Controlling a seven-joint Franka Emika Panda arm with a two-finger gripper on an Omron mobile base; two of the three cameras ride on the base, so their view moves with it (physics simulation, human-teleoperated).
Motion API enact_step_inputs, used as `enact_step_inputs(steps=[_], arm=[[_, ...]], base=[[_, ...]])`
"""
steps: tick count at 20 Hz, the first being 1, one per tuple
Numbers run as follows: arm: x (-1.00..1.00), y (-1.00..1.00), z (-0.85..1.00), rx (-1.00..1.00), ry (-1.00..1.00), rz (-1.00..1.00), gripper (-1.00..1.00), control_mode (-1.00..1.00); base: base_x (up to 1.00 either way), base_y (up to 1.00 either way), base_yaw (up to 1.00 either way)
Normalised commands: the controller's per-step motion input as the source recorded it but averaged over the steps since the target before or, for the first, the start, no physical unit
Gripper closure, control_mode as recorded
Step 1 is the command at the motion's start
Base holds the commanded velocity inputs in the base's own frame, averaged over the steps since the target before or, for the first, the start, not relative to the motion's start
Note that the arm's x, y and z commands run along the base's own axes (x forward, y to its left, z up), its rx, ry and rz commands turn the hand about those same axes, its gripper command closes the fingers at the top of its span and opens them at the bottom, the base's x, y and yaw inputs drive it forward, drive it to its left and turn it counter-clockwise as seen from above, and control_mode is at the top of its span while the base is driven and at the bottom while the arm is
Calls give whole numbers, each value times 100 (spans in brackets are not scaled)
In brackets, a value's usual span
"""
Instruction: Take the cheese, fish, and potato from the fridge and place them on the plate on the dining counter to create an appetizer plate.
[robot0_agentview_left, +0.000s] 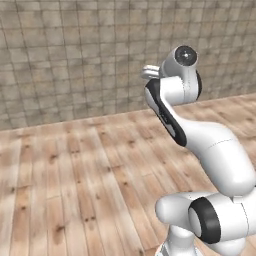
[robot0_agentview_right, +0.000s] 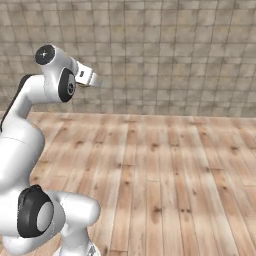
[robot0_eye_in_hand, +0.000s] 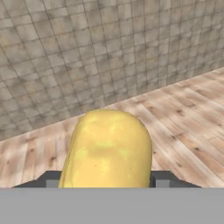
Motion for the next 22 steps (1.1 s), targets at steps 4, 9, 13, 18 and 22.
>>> enact_step_inputs(steps=[4, 9, 13, 18, 22], arm=[[0, 0, 0, 0, 0, 0, 100, 100], [0, 0, 0, 0, 0, 0, 100, 100], [0, 0, 0, 0, 0, 0, 100, 100], [0, 0, 0, 0, 0, 0, 100, 100], [0, 0, 0, 0, 0, 0, 100, 100]], base=[[94, 0, -41], [100, -1, -38], [100, -6, -36], [100, -10, -29], [100, -11, -24]])
